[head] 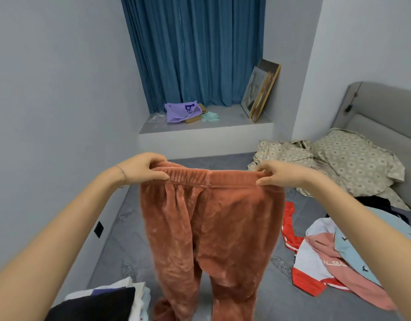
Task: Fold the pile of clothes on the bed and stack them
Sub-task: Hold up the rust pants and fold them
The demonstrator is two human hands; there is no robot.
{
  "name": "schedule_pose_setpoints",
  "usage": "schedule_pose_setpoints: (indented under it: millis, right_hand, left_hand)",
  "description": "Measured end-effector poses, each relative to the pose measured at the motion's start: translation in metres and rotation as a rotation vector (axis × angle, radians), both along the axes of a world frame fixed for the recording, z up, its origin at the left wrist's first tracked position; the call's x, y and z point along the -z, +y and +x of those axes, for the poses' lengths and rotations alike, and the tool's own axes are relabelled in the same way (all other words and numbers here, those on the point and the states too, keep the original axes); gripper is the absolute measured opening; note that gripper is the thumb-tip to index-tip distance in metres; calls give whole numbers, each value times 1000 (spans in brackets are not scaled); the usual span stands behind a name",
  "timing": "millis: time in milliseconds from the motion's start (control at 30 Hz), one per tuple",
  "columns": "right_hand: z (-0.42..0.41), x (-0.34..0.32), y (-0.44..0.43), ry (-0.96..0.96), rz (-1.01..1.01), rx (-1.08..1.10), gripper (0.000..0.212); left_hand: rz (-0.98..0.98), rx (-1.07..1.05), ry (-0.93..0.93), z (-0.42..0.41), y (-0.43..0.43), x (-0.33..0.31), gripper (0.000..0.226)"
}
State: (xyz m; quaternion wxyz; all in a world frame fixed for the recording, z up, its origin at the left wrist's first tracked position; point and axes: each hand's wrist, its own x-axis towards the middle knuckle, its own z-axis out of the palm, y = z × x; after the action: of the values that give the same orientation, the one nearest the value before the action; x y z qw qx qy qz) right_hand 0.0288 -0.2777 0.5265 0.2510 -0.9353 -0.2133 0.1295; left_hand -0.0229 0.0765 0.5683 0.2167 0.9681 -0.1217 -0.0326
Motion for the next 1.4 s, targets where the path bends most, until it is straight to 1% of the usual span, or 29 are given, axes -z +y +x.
schedule_pose_setpoints:
  millis: [67,100,133,167,200,233,267,300,333,367,400,433,500,600,667,733,800,900,1000,1067,1133,1200,1233,1267,1333,1400]
  right_hand:
    - [-8,1,4,-44,-125,-12,16]
    - [-12,-1,5,-62,-151,5,17]
    - [-14,-3,5,-67,-151,30,16]
    - [-14,-6,3,-36,-113,65,15]
    - [-16,-13,0,11,-5,94,13]
    - [-17,-23,-3,67,169,127,11]
    - [-19,-37,-4,129,388,161,10]
    - [-20,-52,-4,176,613,196,10]
    - [-20,-66,-2,202,813,226,8]
    - [-20,-76,1,207,957,250,8]
    - [-19,-83,7,220,1043,267,12]
    - [-16,-85,14,250,1089,284,13]
    - [-12,-80,25,349,1104,346,17]
    - [-11,-64,37,436,1119,447,13]
    - [-11,-56,49,460,1177,483,12]
    - [-11,-50,65,427,1182,488,17]
    - [-14,-48,82,387,1120,471,23]
    - [-19,-51,94,392,1090,403,26]
    - [-19,-51,86,478,1086,332,35]
    - [-19,-51,81,547,1045,280,43]
    - [-20,-49,80,609,1025,169,48]
    - [-18,-44,82,580,999,179,49]
    - [-17,-41,80,557,985,214,46]
    - [-17,-39,78,540,982,244,41]
    - [-17,-36,71,529,1003,243,30]
    - [-20,-40,64,524,1004,201,33]
  left_hand:
    - [49,20,-40,0,-1,3,29]
    - [55,28,-49,-1,-2,3,29]
    - [28,30,-32,-1,-1,1,29]
    - [-44,18,9,-4,0,-3,27]
    - [-158,-8,75,-6,3,-11,25]
    - [-305,-34,138,-9,5,-20,27]
    - [-461,-59,178,-8,9,-29,38]
    - [-625,-75,184,-6,11,-37,49]
    - [-792,-93,173,-1,12,-43,52]
    - [-954,-110,165,2,9,-46,45]
    - [-1090,-131,169,7,5,-44,35]
    - [-1195,-148,187,11,-2,-40,30]
    - [-1307,-202,238,18,-13,-25,26]
    - [-1319,-335,276,25,-17,-2,19]
    - [-1285,-438,230,26,-23,7,16]
    - [-1232,-455,160,23,-40,10,14]
    - [-1198,-368,145,16,-64,8,15]
    - [-1142,-189,156,1,-90,3,18]
    - [-1090,-72,83,-4,-94,3,29]
    - [-1051,-15,39,-6,-98,8,30]
    - [-953,41,-15,-7,-105,16,28]
    - [-772,142,-52,-6,-112,23,31]
    - [-704,200,-33,-6,-112,24,33]
    - [-677,254,11,-6,-111,24,36]
    - [-719,336,128,-5,-105,25,40]
    - [-745,370,198,-5,-101,26,42]
